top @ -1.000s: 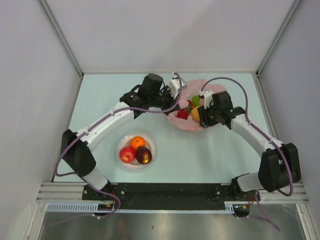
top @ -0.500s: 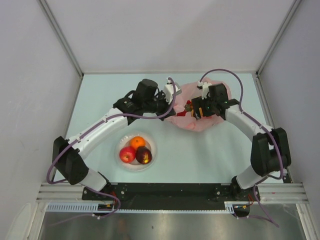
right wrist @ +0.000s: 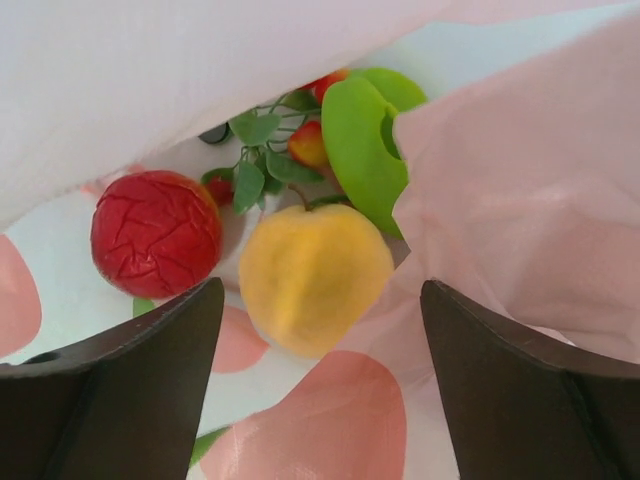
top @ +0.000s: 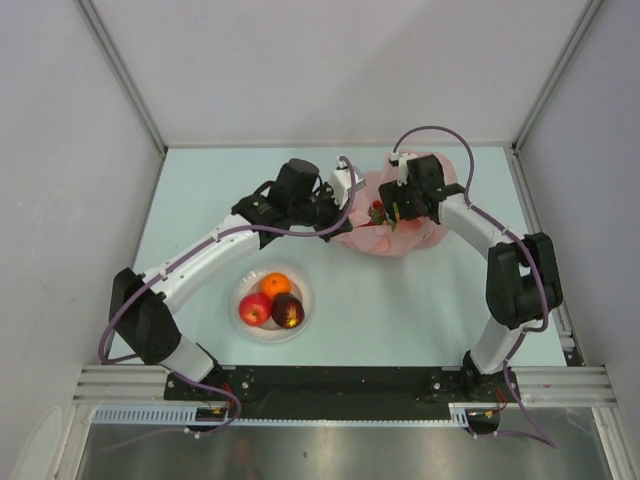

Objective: Take the fake fruits out of the plastic bag

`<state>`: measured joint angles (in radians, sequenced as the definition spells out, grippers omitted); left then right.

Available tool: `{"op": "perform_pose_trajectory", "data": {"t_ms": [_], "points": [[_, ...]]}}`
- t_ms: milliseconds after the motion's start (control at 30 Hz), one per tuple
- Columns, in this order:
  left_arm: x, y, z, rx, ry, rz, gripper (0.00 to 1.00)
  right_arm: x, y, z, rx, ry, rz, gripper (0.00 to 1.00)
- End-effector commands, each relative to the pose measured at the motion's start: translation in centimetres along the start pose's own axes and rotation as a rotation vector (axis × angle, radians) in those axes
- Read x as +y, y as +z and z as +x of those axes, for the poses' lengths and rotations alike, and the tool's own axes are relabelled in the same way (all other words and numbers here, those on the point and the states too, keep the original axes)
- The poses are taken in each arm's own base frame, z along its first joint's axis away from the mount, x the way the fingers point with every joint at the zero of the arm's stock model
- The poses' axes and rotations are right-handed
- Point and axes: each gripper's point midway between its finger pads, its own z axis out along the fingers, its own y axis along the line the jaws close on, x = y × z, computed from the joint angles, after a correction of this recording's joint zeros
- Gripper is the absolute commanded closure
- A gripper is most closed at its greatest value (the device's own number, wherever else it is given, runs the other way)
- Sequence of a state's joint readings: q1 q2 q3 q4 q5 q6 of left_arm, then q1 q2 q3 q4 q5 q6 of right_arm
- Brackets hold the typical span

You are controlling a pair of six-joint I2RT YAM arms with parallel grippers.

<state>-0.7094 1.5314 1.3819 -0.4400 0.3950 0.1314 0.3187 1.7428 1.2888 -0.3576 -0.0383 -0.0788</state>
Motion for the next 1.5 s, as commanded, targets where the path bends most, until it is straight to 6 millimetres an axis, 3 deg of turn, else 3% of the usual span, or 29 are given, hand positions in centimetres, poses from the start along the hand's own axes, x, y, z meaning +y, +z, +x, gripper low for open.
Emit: {"op": "perform_pose_trajectory", "data": {"t_ms": [0,33,100,167,233,333,400,500,600,700,767,800,833,933,1067,1167,1200,1333,1400,1467], "points": [[0.3,-0.3,-1.8,-0.041,0.008,-0.009,1.0,1.3,-5.2,-3.2,-0.059,-0.07,-0.048,0.2],[0.3,-0.2,-1.8,-0.039,0.007,-0.009,1.0,2.1,-7.0,-3.6,-0.08,-0.091,-0.07,0.22],[0.6,-0.2,-1.8,-0.037,0.004,-0.016,1.0,4.0,-8.7,-2.6,-0.047,-0.114,-0.134,0.25],[0.8,-0.3,-2.0,-0.043,0.013,-0.024,1.0,4.8,-10.5,-3.2,-0.084,-0.13,-0.17,0.29],[0.9,-0.3,-2.0,-0.042,0.009,-0.028,1.0,5.8,-11.0,-4.2,-0.128,-0.158,-0.209,0.33],[1.0,-0.2,-2.1,-0.044,0.003,-0.03,1.0,5.7,-8.7,-5.6,-0.172,-0.17,-0.177,0.37],[1.1,0.0,-2.0,-0.038,0.002,-0.029,1.0,5.1,-5.7,-5.9,-0.155,-0.173,-0.144,0.39],[1.3,-0.1,-2.4,-0.04,0.007,-0.035,1.0,4.0,-1.5,-4.7,-0.082,-0.186,-0.114,0.49],[1.5,-0.3,-2.2,-0.041,0.005,-0.039,1.0,2.3,0.8,-3.6,-0.042,-0.171,-0.095,0.49],[1.8,-0.5,-2.1,-0.044,0.0,-0.048,1.0,0.9,1.5,-2.8,-0.013,-0.213,-0.059,0.45],[1.8,-0.4,-1.7,-0.039,-0.002,-0.045,1.0,-0.3,1.3,-1.9,0.028,-0.236,-0.012,0.33],[1.7,-0.4,-1.8,-0.041,-0.001,-0.044,1.0,-0.7,1.3,-1.6,0.046,-0.255,0.002,0.22],[1.7,-0.4,-1.6,-0.037,-0.004,-0.042,1.0,-0.9,1.3,-0.6,0.086,-0.264,0.005,0.2],[1.6,-0.2,-1.5,-0.036,-0.009,-0.035,1.0,-0.8,1.3,1.7,0.173,-0.284,-0.019,0.17],[1.7,-0.1,-1.6,-0.036,-0.006,-0.035,1.0,0.2,1.9,3.0,0.216,-0.286,-0.065,0.17],[1.7,-0.2,-1.6,-0.038,-0.006,-0.037,1.0,1.2,1.9,2.8,0.201,-0.304,-0.097,0.28],[1.7,-0.2,-1.5,-0.036,-0.008,-0.035,1.0,1.4,1.8,2.7,0.198,-0.309,-0.1,0.4],[1.9,-0.1,-1.7,-0.042,-0.003,-0.041,1.0,1.8,0.9,1.7,0.164,-0.331,-0.113,0.69],[2.0,0.1,-2.0,-0.047,0.003,-0.043,1.0,1.6,-0.5,0.2,0.121,-0.359,-0.107,0.8],[2.0,0.1,-2.4,-0.057,0.009,-0.043,1.0,1.5,-2.1,-0.9,0.087,-0.375,-0.112,0.83]]}}
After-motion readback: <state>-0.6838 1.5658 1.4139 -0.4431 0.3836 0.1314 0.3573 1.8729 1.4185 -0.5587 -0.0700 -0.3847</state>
